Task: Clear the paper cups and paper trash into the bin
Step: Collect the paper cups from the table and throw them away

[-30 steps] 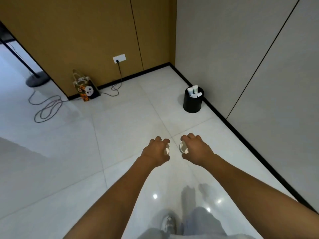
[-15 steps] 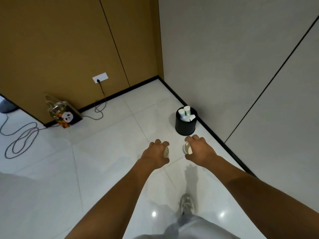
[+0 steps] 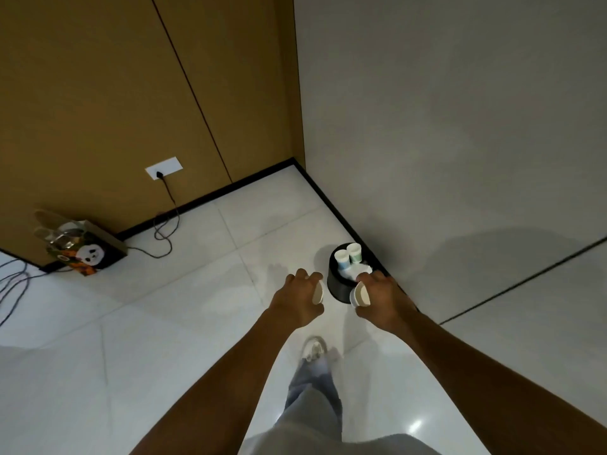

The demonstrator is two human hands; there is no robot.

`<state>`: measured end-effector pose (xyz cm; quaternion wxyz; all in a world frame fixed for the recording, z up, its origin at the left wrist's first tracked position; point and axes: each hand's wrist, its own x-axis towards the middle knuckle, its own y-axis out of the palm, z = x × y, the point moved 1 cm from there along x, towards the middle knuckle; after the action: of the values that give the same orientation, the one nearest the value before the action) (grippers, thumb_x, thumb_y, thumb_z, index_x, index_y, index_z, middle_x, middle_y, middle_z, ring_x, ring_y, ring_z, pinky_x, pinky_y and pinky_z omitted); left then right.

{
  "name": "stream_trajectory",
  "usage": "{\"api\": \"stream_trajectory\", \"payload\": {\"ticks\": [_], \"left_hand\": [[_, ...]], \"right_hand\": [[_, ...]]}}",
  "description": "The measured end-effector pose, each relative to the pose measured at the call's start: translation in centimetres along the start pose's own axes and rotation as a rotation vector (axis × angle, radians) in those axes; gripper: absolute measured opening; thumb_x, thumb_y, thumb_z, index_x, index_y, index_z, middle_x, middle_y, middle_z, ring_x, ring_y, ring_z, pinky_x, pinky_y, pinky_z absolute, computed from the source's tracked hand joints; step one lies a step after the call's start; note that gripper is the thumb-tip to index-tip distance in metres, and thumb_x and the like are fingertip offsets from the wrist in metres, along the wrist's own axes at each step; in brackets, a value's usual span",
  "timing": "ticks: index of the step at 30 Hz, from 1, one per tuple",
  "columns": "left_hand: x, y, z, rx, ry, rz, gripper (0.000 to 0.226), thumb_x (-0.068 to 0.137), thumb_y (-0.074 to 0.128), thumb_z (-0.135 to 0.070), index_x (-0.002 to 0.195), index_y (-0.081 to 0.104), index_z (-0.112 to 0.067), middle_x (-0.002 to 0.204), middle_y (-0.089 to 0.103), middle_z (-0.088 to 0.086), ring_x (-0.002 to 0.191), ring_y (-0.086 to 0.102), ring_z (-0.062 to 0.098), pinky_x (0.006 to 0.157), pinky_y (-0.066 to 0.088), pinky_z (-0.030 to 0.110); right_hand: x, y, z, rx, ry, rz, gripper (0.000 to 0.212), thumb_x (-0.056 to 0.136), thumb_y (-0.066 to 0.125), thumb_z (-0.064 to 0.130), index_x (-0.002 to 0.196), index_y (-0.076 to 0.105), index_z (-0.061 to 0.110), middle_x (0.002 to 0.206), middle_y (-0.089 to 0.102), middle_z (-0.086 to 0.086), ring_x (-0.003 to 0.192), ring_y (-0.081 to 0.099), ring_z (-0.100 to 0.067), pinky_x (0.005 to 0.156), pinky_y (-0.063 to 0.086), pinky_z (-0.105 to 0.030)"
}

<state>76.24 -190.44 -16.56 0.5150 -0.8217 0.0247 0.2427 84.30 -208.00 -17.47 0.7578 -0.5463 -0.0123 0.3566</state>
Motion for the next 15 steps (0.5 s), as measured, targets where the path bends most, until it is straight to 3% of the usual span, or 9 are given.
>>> {"api": "stream_trajectory", "payload": {"ticks": [8,15], "left_hand": [[14.5,-7.2,0.0,0.011,0.047,0.066,0.060,0.086,0.061,-0.032,0.140,0.035,-0.023,0.137,0.037,0.008,0.123,0.039,0.029,0.094,0.047,0.041],[23.2,-10.0,-0.6,-0.048,-0.013,0.087,0.064,0.085,0.062,-0.032,0.141,0.033,-0.024,0.136,0.038,0.008,0.123,0.040,0.029,0.095,0.047,0.041]], "right_hand": [[12.9,-6.0,-0.4,0.013,0.066,-0.009,0.062,0.080,0.069,0.027,0.135,0.042,0.021,0.132,0.044,-0.006,0.116,0.044,-0.028,0.092,0.043,-0.033],[21.8,-10.5,-2.2,-0.040,0.047,0.087,0.061,0.080,0.068,0.024,0.135,0.042,0.019,0.132,0.043,-0.006,0.114,0.044,-0.027,0.093,0.042,-0.031]]}}
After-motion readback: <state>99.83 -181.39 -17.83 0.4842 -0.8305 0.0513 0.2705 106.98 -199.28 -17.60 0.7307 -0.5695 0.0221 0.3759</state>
